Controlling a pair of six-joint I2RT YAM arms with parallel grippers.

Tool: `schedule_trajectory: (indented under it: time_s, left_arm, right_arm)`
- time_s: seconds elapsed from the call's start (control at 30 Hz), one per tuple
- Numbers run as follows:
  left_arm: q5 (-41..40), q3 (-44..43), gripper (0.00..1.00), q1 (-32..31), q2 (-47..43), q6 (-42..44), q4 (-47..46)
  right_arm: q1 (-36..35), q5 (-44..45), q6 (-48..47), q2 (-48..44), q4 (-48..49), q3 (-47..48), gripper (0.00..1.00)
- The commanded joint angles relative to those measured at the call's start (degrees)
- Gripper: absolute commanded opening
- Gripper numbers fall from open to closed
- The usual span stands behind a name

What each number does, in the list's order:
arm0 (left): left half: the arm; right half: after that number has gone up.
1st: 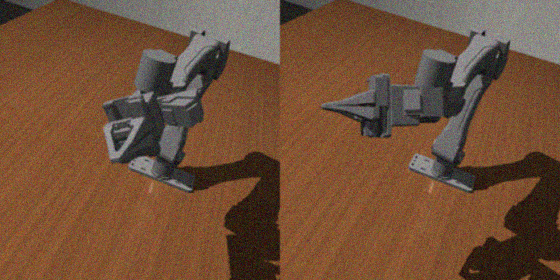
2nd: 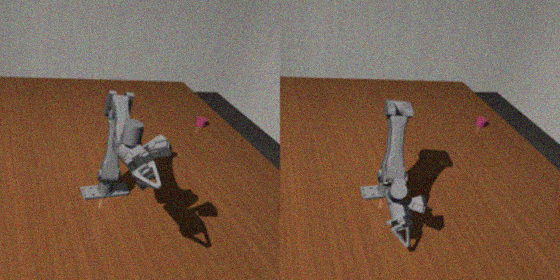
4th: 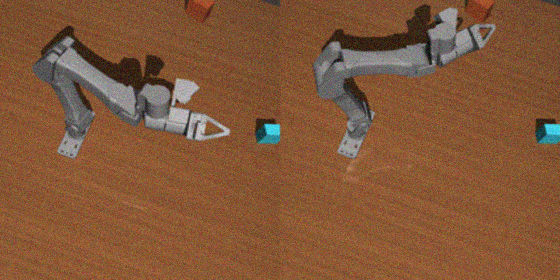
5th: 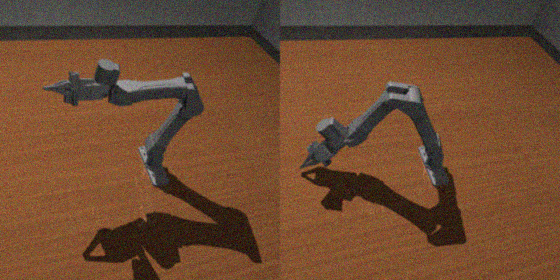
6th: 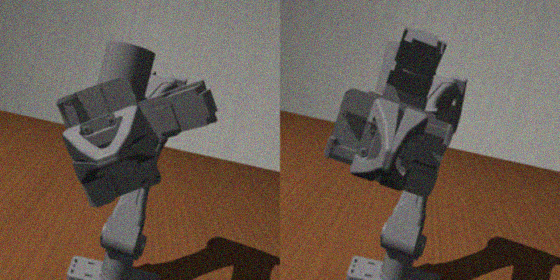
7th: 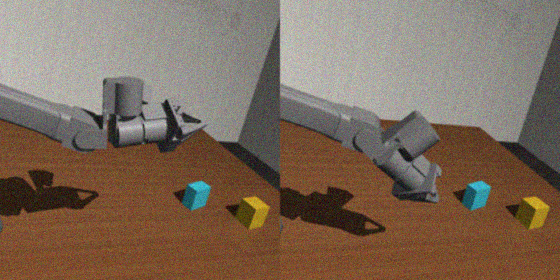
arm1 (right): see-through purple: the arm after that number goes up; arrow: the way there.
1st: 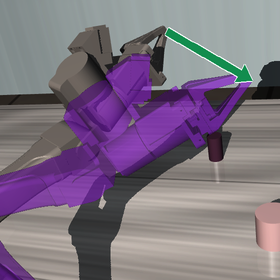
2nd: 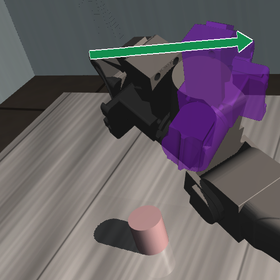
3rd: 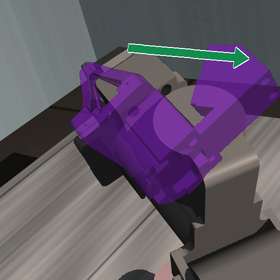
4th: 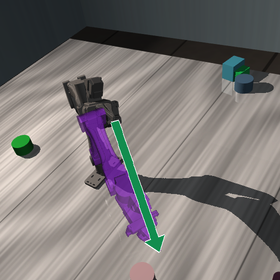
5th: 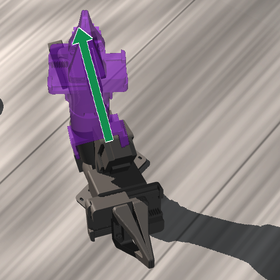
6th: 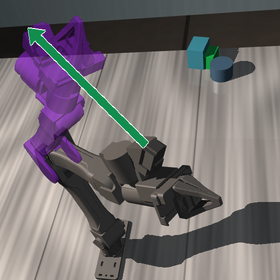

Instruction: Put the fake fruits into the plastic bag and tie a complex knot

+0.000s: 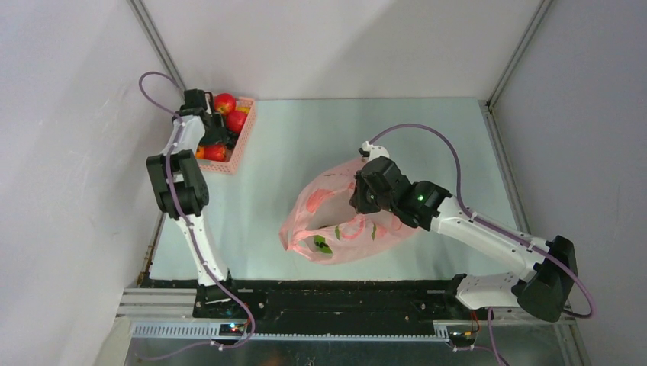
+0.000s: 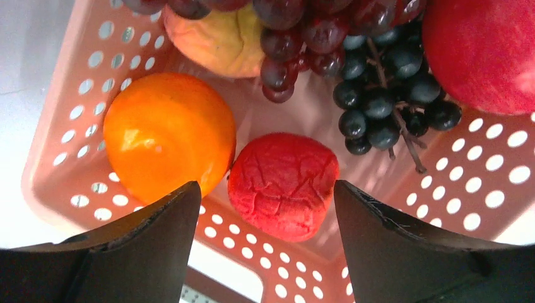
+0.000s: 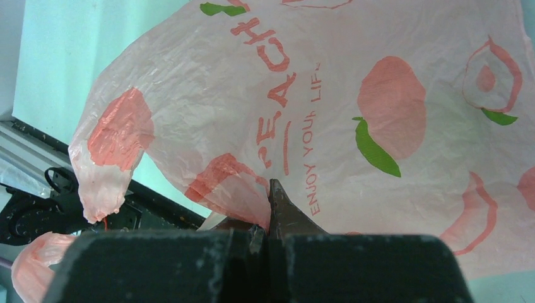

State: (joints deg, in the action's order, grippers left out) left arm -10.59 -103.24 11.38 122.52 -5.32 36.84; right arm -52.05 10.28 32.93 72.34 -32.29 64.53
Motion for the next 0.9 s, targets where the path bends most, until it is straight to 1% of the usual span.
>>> schedule_trajectory:
  time_s: [0.0, 0.2, 0.33, 0.57, 0.7, 0.87]
  left_arm:
    - [0.09, -5.82, 0.84, 0.03, 3.06, 1.67, 1.94]
    - [0.74, -5.97, 0.88, 0.05, 4.87, 1.28, 2.42]
    - [0.84, -5.78, 0.87, 0.04, 5.21, 1.17, 2.4]
    - [1.5, -3.9, 0.65, 0.09, 3.68, 1.1, 1.5]
    - [2.3, -2.76, 0.59, 0.04, 1.57, 1.03, 0.6]
    - [3.1, -1.5, 0.56, -0.02, -2.28, 0.3, -0.68]
  right_arm:
    - [0.11, -0.67, -0.6, -0.05, 1.41, 1.28, 0.0]
    - [0.49, -0.76, -0.58, 0.15, 1.93, 1.21, 0.0]
    - [0.54, -1.41, -0.38, 0.35, 2.31, 1.28, 0.0]
    - [0.54, -0.71, -0.15, -0.18, 1.77, 1.29, 0.0]
    - [0.49, -0.41, -0.02, -0.66, 1.5, 1.21, 0.0]
    - [0.52, 0.25, 0.1, -1.24, 0.74, 1.24, 0.0]
